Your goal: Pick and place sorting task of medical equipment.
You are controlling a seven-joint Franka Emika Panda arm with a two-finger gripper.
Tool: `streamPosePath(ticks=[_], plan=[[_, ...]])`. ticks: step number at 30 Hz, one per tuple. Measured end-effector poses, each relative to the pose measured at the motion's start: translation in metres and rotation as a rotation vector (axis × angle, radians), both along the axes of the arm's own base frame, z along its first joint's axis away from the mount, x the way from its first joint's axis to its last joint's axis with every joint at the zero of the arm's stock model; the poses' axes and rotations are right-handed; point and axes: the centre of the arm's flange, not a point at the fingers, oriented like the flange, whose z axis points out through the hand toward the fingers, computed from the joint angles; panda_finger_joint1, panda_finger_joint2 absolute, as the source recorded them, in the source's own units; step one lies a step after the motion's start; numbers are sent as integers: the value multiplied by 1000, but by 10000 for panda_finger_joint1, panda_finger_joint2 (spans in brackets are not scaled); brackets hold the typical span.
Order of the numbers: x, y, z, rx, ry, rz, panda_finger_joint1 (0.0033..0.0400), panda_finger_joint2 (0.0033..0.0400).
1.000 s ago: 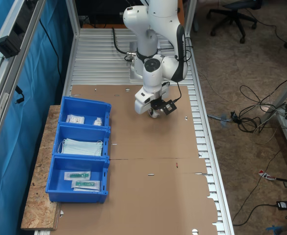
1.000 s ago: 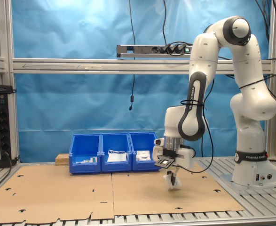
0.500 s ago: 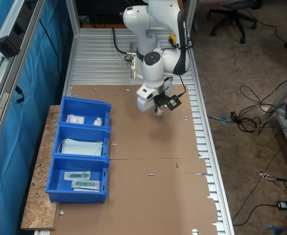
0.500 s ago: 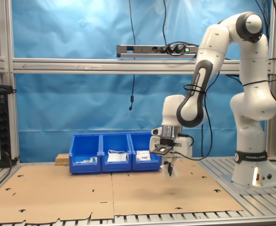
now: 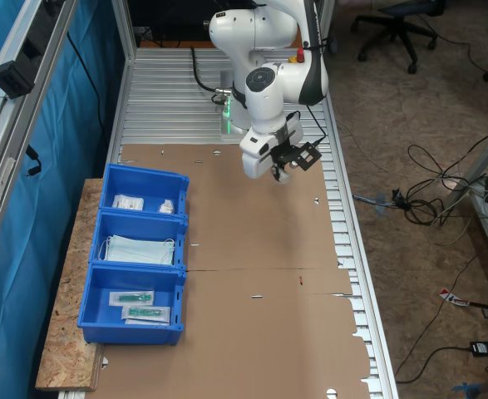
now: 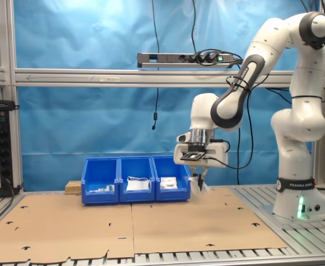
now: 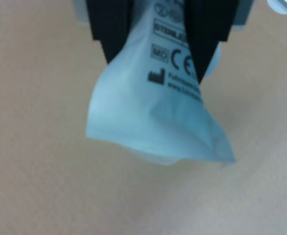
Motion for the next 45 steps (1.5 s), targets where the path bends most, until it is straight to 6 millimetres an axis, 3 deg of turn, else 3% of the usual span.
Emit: streamPosePath(ticks=[11, 20, 27, 32, 45], plan=[[5, -1, 35, -34, 9, 137, 59, 59], [26, -19, 85, -123, 51, 258, 59, 59], [39, -51, 117, -204, 86, 271, 59, 59], [40, -78, 127, -239, 122, 242, 59, 59], [38, -153, 115, -249, 253, 124, 60, 60]])
